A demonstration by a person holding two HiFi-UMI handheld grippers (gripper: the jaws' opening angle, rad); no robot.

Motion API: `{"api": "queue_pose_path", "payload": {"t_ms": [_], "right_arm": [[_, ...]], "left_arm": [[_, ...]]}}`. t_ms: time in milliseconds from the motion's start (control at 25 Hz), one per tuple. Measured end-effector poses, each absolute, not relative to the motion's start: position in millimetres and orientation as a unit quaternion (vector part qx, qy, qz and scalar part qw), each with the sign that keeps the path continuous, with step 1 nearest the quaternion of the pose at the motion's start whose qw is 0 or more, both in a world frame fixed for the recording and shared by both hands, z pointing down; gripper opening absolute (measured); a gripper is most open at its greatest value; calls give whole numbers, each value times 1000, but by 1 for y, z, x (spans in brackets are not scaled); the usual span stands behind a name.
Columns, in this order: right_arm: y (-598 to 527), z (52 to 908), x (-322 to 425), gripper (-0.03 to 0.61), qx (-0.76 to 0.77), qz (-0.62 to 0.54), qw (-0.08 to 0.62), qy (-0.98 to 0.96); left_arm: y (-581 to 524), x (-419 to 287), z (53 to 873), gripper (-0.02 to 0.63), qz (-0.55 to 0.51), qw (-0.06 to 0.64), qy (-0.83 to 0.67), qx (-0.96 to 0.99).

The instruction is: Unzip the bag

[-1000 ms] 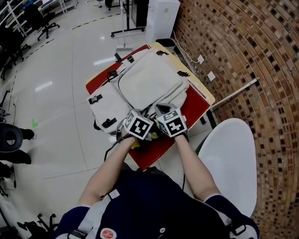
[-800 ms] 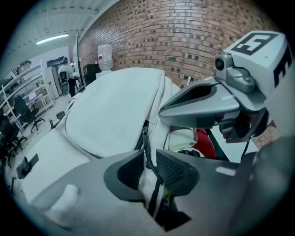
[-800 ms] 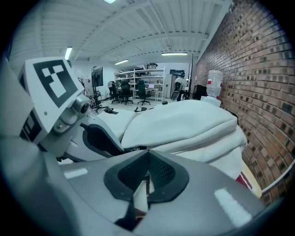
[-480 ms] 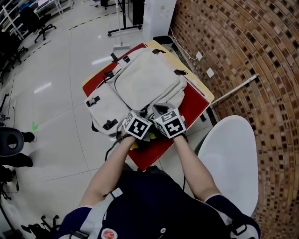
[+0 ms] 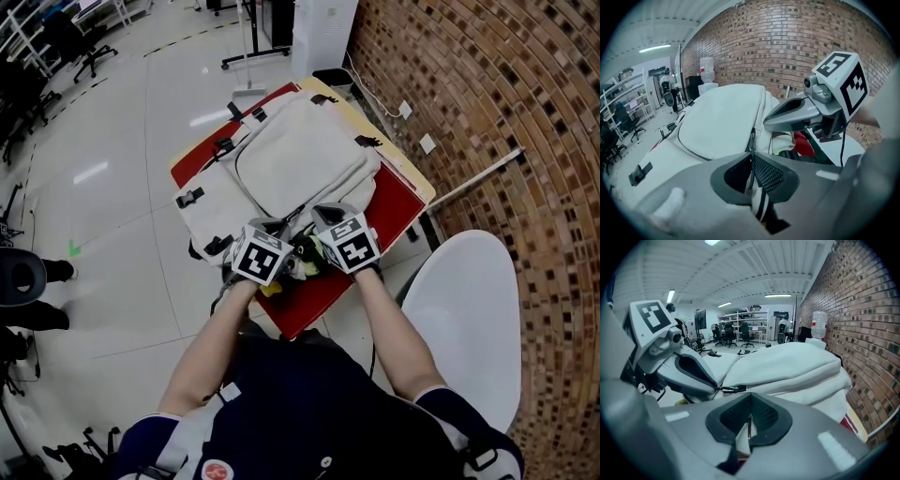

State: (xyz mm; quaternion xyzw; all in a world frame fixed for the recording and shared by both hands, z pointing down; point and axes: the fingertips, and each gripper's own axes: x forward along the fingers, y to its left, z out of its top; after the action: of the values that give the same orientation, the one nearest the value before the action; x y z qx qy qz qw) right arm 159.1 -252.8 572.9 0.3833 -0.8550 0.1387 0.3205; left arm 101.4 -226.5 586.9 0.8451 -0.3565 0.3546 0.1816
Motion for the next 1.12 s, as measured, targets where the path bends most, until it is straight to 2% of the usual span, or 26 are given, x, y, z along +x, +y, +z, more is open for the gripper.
{"api": "queue_pose_path", "payload": {"t_ms": [360,560,1120], "right_arm": [[-258,569,154,3,381,111,335,-855],[-251,577,154,3,375,132,363,-843],[-253,583,156,3,402,137,384,-820]], "left_arm": [[-221,78,581,26,392,166,-357,832],[-215,58,586,25,421,170,-340,824],[-248,0,591,25,458,131,-332,814]]}}
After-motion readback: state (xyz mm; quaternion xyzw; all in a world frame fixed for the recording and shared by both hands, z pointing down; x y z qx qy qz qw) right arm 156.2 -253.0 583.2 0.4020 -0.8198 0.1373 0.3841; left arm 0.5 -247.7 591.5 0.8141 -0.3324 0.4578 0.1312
